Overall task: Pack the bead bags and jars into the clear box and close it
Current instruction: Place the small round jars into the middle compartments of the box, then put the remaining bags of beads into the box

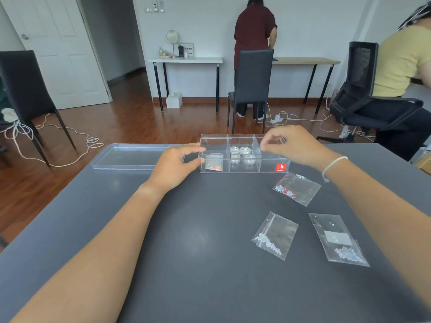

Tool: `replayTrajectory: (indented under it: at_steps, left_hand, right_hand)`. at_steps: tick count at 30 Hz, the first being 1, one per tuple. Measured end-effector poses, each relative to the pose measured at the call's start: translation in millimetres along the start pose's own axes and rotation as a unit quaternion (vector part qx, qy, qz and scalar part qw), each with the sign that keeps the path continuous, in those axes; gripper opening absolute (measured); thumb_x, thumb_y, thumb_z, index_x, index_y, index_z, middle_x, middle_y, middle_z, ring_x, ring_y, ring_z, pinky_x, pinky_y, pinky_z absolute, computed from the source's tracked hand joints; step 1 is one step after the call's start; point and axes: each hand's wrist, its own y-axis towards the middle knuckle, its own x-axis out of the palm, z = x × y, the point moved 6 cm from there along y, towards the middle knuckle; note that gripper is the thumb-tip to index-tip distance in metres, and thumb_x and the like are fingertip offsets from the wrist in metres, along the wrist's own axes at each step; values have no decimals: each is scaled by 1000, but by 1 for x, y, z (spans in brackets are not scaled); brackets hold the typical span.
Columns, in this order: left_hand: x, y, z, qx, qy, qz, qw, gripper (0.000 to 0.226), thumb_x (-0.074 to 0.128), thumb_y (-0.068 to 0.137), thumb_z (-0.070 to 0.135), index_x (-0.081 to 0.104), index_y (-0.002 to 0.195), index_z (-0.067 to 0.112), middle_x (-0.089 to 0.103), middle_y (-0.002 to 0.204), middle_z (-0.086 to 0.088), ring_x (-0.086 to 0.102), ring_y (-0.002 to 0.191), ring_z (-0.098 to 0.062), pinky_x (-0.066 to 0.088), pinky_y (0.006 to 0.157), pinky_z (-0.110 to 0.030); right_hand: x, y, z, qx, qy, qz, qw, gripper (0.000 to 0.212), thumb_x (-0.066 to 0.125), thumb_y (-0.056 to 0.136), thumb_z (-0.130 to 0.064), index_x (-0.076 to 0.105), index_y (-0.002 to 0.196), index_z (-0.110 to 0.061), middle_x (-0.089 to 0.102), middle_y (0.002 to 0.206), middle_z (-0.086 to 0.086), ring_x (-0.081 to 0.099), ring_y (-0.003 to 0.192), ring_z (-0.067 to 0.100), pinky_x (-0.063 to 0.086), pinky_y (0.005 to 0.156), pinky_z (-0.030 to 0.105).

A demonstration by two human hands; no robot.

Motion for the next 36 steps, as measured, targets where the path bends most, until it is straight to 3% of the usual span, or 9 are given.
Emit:
replayTrajectory:
  at_steps: [2,5,9,14,17,21,24,31,36]
  left_hand:
    - [0,-1,3,6,6,6,1000,29,65,81,24,65,110,26,56,130,4,44,110,3,32,101,-22]
    - [-3,-3,11,25,28,30,999,29,64,81,24,64,111,26,56,127,9,42,116,-5,30,101,-24]
    - [-3,-10,33,64,64,55,994,29,63,83,24,63,111,28,51,117,20,37,114,-9,23,99,-18]
    - [17,-28,67,117,53,15,992,26,63,82,25,65,107,29,57,107,17,41,101,-8,25,87,-1]
    - [34,-39,80,119,23,-64,991,25,66,79,27,66,103,33,60,101,19,47,95,-3,33,80,-9]
    - [61,-55,90,116,-6,-183,976,26,69,76,30,66,102,36,59,96,26,48,89,14,34,70,-1]
    - [79,-65,94,112,8,-244,963,30,69,74,37,63,104,41,58,100,27,47,96,10,31,73,1]
    - [97,-75,97,95,65,-312,943,40,67,73,48,56,111,46,48,103,33,35,105,7,25,85,-1]
    - [101,-76,97,86,81,-315,942,37,66,75,44,59,111,40,46,97,27,37,104,-1,29,87,-10]
  right_hand:
    - [-8,-23,8,10,14,27,999,6,66,79,-24,68,73,-24,64,82,-19,53,79,-15,34,70,0]
    - [-15,-52,26,47,16,48,998,7,66,78,-26,67,71,-27,64,84,-21,55,89,3,35,77,20]
    - [-18,-75,47,87,0,45,995,4,68,76,-32,66,76,-29,60,85,-24,53,85,7,37,72,23]
    - [-16,-81,61,123,-65,16,990,23,67,74,-44,63,92,-32,60,97,-11,49,100,15,36,99,51]
    - [-14,-85,67,152,-89,4,984,36,66,71,-52,60,101,-34,59,103,-10,43,112,20,29,101,49]
    - [-6,-86,71,176,-105,-24,978,52,64,69,-56,55,115,-33,58,110,-7,36,114,21,23,92,40]
    - [-3,-84,71,175,-102,-31,979,54,65,70,-54,53,118,-33,56,107,-7,35,108,19,21,89,39]
    - [0,-84,69,185,-71,-47,979,51,68,73,-45,52,120,-32,55,98,-6,37,105,20,21,84,38]
    - [-2,-84,66,185,-39,-37,981,37,65,81,-25,56,117,-29,58,89,-8,45,113,24,22,99,44]
